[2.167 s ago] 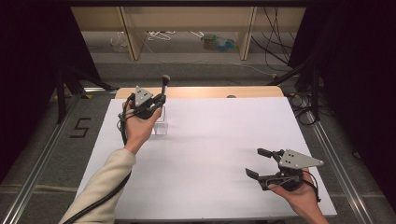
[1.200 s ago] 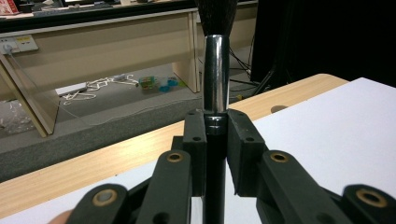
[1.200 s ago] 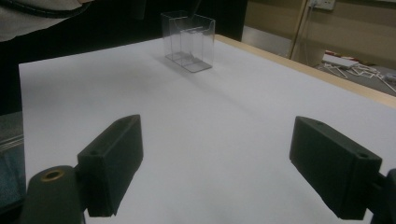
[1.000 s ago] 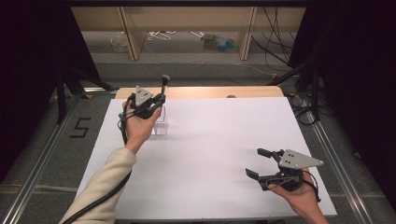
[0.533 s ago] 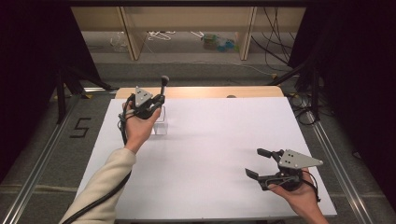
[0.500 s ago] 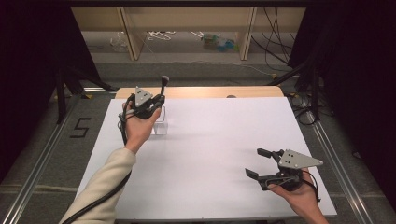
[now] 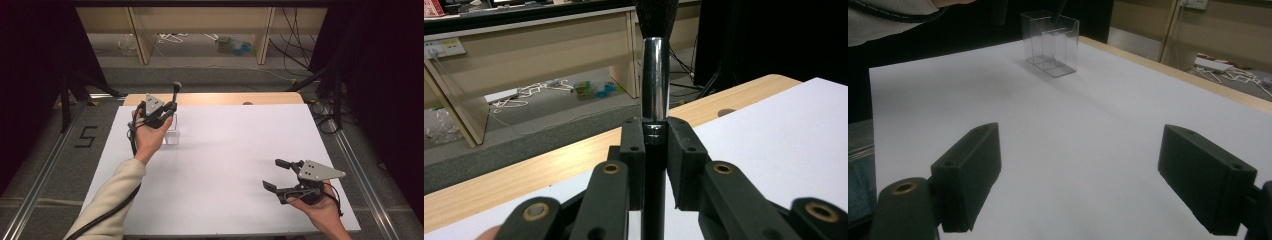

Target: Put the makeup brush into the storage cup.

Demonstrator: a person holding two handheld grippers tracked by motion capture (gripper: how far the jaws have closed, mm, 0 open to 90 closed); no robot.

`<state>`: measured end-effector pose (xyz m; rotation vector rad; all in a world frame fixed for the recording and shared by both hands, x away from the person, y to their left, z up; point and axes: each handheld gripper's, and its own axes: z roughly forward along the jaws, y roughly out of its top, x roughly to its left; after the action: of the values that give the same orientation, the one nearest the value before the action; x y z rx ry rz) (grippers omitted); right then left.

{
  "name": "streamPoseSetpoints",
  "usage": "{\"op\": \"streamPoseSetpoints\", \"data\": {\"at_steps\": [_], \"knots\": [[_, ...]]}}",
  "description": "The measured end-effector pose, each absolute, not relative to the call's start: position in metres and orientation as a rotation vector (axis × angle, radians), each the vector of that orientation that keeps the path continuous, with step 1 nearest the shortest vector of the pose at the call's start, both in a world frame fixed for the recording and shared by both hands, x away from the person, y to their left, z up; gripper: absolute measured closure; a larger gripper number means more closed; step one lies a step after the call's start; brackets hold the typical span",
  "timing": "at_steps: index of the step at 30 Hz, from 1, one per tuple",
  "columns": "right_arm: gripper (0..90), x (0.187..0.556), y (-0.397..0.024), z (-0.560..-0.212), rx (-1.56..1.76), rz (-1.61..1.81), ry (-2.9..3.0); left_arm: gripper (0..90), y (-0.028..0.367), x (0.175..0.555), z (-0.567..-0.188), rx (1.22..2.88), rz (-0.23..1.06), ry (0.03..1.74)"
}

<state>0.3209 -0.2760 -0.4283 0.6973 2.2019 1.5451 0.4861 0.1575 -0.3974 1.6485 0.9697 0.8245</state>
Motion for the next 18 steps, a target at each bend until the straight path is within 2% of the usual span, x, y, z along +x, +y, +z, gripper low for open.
{"op": "streamPoseSetpoints", "data": {"at_steps": [18], "knots": [[18.3,0.3211,-0.2761,-0.4283,0.694,1.544,2.2,78.4,0.1594,0.4882,-0.4015,1.654,0.826,0.981]]}}
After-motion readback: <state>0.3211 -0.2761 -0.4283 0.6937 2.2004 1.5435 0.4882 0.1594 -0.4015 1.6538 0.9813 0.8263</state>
